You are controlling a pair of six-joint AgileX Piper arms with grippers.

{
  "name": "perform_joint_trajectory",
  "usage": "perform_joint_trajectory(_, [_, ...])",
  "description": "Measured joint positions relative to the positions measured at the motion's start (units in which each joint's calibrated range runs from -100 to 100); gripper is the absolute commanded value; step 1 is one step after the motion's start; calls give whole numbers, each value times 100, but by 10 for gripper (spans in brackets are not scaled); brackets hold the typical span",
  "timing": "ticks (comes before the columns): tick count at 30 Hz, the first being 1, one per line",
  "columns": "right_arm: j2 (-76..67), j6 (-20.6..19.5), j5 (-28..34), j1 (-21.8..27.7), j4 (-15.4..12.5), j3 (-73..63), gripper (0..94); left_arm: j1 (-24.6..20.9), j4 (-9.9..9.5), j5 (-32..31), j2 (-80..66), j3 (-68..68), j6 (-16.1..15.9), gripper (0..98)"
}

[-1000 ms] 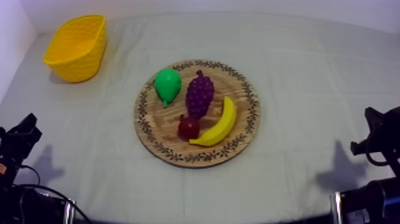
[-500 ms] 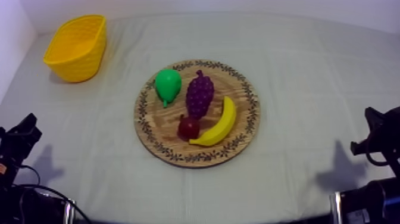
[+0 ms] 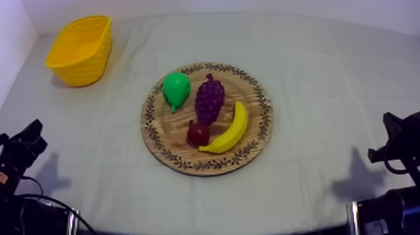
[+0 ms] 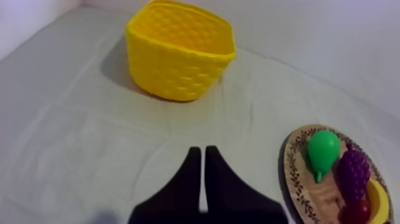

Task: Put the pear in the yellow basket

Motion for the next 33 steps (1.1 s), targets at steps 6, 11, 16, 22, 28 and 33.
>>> perform_joint_trajectory(6, [0, 0, -11, 0, 0, 0, 4, 446, 5, 16, -20, -24, -166, 0])
perform_joint_trajectory(11, [0, 0, -11, 0, 0, 0, 4, 897, 176, -266, 248, -56, -290, 0])
perform_joint_trajectory(16, [0, 0, -11, 0, 0, 0, 4, 1217, 537, -382, 956, -430, -489, 0])
perform_joint_trajectory(22, [0, 0, -3, 0, 0, 0, 4, 1466, 763, 276, 2051, -1426, -691, 0])
perform_joint_trajectory(28, [0, 0, -3, 0, 0, 0, 4, 1513, 821, 1183, 3264, -2612, -609, 0])
perform_joint_trajectory(33, [0, 0, -3, 0, 0, 0, 4, 1444, 904, 2029, 4316, -3607, -418, 0])
